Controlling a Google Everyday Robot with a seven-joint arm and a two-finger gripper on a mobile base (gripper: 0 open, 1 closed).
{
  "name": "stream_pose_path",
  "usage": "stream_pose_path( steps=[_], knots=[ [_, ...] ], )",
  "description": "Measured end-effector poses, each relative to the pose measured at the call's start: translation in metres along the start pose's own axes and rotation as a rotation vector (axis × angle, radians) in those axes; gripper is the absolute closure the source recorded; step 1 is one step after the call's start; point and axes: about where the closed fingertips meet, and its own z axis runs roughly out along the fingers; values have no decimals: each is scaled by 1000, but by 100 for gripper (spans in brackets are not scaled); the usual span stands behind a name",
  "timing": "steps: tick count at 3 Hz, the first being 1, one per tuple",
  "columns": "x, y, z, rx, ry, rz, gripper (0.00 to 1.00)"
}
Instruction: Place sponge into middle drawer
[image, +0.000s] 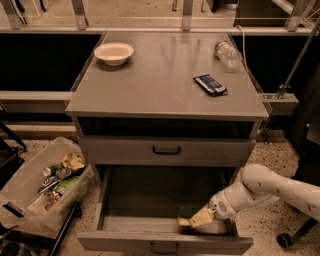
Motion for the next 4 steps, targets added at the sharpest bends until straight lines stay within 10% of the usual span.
stream_pose_path(
  steps=[4],
  knots=[
    [0,0,0,0,0,0,0]
  ],
)
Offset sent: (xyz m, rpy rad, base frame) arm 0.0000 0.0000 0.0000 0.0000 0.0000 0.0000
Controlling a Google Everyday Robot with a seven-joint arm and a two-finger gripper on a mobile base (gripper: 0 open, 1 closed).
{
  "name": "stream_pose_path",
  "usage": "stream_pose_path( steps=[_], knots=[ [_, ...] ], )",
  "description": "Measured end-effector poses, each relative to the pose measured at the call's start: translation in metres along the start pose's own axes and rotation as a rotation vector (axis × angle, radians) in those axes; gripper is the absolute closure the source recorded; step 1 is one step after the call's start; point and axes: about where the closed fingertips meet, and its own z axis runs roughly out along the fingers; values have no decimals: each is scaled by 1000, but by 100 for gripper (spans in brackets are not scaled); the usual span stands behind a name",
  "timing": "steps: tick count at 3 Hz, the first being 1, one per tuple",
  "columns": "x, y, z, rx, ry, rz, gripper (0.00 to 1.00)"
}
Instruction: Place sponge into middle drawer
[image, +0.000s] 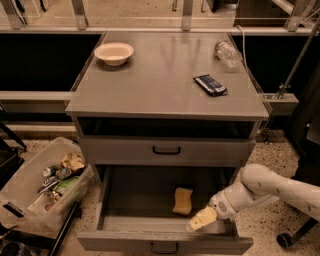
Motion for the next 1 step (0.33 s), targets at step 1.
stream_pose_path(
  steps=[1],
  knots=[
    [0,0,0,0,0,0,0]
  ],
)
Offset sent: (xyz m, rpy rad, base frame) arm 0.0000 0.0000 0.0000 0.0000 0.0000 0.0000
